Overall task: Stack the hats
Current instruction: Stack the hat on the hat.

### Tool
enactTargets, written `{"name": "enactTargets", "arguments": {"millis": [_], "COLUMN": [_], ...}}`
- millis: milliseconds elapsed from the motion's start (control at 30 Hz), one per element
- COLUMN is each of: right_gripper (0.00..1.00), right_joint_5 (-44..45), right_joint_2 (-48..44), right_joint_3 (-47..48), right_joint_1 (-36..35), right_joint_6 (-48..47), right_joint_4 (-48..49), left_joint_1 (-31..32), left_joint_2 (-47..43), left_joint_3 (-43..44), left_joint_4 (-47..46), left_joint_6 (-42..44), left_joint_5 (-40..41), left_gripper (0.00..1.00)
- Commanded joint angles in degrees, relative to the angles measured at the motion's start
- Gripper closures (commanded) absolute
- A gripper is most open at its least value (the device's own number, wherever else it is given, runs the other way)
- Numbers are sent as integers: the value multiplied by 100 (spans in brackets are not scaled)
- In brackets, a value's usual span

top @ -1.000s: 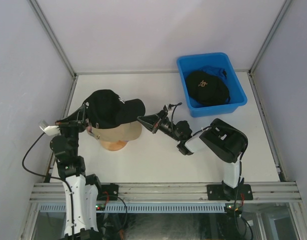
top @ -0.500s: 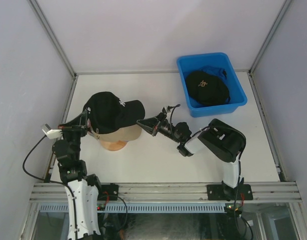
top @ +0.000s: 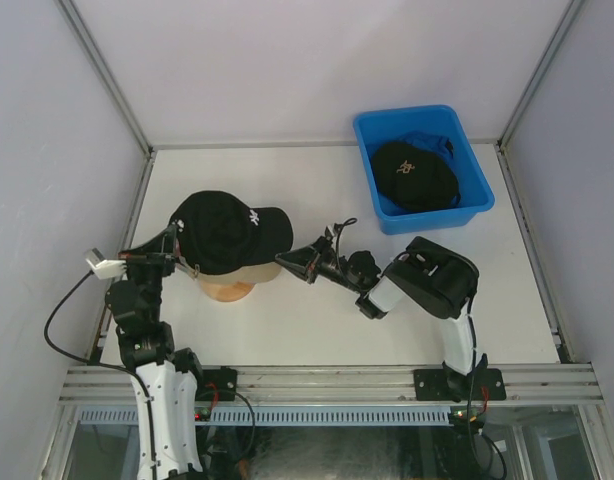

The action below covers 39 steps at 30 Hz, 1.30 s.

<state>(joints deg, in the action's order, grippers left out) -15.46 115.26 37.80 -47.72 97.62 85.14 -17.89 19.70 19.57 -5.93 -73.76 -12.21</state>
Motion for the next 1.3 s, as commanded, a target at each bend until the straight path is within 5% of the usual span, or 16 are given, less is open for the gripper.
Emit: {"name": "enactTargets", "arguments": {"millis": [0,367,733,1067,1267], "right_gripper": [87,50,43,37,37], "right_joint_5": [-226,-438,-928,-1704,-2186], "right_joint_2": [155,-285,-803,-1237,-665], "right_joint_3": [-111,-566,-689,719,1543], "right_joint_1": [-36,321,1291,1635,1707], "right_joint_6": [-180,-588,-1086,-2442,-2400], "right_joint_4": [222,204,64,-2469,-2914], "left_joint_1": [-60,-81,-118,-218,-209], "left_joint_2": [15,328,561,729,829], "left_joint_3": [61,246,392,545,616], "left_joint_4": [-160,-274,-303,-293,-294], "left_joint_6": [227,389,458,511,533], "left_joint_5": [-25,-390,-622,-832,-954], "left_gripper": [100,100,100,100,100]}}
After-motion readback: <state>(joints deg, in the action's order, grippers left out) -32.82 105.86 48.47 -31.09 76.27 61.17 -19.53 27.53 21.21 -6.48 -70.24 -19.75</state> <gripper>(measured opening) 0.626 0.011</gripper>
